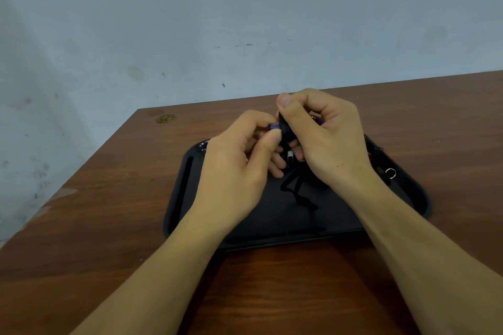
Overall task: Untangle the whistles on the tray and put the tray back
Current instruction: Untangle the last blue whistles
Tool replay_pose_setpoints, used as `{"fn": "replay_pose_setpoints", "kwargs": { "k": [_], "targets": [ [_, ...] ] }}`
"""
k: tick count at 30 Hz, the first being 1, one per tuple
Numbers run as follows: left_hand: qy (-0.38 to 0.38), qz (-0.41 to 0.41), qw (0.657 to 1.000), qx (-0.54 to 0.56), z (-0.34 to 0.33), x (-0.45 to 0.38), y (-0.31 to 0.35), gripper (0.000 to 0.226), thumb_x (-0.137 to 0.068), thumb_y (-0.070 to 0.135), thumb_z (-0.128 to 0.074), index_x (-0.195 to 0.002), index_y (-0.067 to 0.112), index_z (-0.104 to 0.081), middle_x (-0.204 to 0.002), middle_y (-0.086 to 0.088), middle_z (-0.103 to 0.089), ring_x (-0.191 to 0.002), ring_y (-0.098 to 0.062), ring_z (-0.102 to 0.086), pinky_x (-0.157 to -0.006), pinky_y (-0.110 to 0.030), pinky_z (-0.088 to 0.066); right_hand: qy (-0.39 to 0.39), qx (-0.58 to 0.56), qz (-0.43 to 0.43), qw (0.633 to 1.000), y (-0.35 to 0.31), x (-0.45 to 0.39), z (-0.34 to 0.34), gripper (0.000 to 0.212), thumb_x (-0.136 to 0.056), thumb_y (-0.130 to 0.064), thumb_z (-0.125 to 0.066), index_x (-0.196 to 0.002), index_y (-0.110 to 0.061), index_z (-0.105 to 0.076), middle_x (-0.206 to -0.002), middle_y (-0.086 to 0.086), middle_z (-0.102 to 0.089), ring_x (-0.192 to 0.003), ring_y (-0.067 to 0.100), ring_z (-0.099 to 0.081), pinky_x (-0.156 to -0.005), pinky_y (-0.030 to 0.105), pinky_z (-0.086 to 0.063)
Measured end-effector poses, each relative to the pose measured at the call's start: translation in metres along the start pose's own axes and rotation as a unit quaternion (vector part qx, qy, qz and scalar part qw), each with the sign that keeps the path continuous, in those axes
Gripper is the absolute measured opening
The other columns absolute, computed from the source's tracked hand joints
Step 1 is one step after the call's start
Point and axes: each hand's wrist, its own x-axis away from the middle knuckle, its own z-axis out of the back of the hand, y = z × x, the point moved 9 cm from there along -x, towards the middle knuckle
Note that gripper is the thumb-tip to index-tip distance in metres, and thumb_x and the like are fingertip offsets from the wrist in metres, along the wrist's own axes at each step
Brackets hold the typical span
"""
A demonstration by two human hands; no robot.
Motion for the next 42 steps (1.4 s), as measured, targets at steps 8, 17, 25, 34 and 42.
{"fn": "replay_pose_setpoints", "kwargs": {
  "k": [8, 17, 25, 34, 42],
  "targets": [
    [-0.016, 0.077, 0.991, 0.11, -0.008, 0.003, -0.016, 0.015, -0.101, 0.002, -0.051, -0.106, -0.003, -0.064, -0.082, -0.021, -0.07, -0.067, -0.024, -0.071, -0.057, -0.03, -0.057, 0.011, 0.029, 0.021, 0.999, 0.009, 0.0, 0.002, 0.027, -0.097, -0.024, -0.066, -0.072, -0.014, -0.068, -0.068, -0.007, -0.063, -0.066, 0.008, -0.059, -0.064, 0.026, -0.046],
    [0.013, -0.002, 0.999, 0.039, -0.002, 0.005, -0.001, 0.014, -0.102, 0.0, -0.049, -0.108, 0.001, -0.062, -0.085, -0.009, -0.072, -0.073, -0.015, -0.074, -0.069, -0.03, -0.061, -0.103, -0.182, -0.283, 0.936, 0.037, 0.014, -0.023, 0.028, -0.097, -0.038, -0.059, -0.079, -0.018, -0.066, -0.059, -0.004, -0.059, -0.043, 0.007, -0.039, -0.041, 0.02, -0.024],
    [0.017, -0.003, 0.998, 0.059, -0.004, 0.005, 0.002, 0.02, -0.101, -0.003, -0.048, -0.103, 0.012, -0.062, -0.084, -0.011, -0.072, -0.069, -0.017, -0.073, -0.066, -0.029, -0.06, -0.087, -0.254, -0.334, 0.904, 0.049, 0.016, -0.024, 0.048, -0.095, -0.056, -0.054, -0.071, -0.018, -0.07, -0.056, 0.002, -0.05, -0.051, 0.014, -0.026, -0.036, 0.017, -0.019],
    [0.051, 0.039, 0.989, 0.133, -0.001, 0.001, -0.002, 0.024, -0.101, -0.004, -0.047, -0.097, 0.013, -0.062, -0.077, -0.011, -0.074, -0.064, -0.019, -0.073, -0.061, -0.023, -0.057, -0.068, -0.243, -0.283, 0.925, 0.056, 0.016, -0.02, 0.023, -0.095, -0.025, -0.048, -0.084, -0.008, -0.06, -0.062, -0.001, -0.038, -0.043, 0.008, -0.029, -0.035, 0.017, -0.022],
    [0.061, 0.044, 0.98, 0.185, 0.001, 0.002, 0.003, 0.017, -0.101, -0.002, -0.048, -0.098, 0.008, -0.063, -0.078, -0.014, -0.074, -0.063, -0.02, -0.073, -0.058, -0.019, -0.054, -0.09, -0.183, -0.183, 0.962, 0.053, 0.007, -0.015, 0.035, -0.098, -0.02, -0.056, -0.064, -0.021, -0.068, -0.066, 0.005, -0.032, -0.054, 0.014, -0.026, -0.046, 0.023, -0.018]
  ]
}}
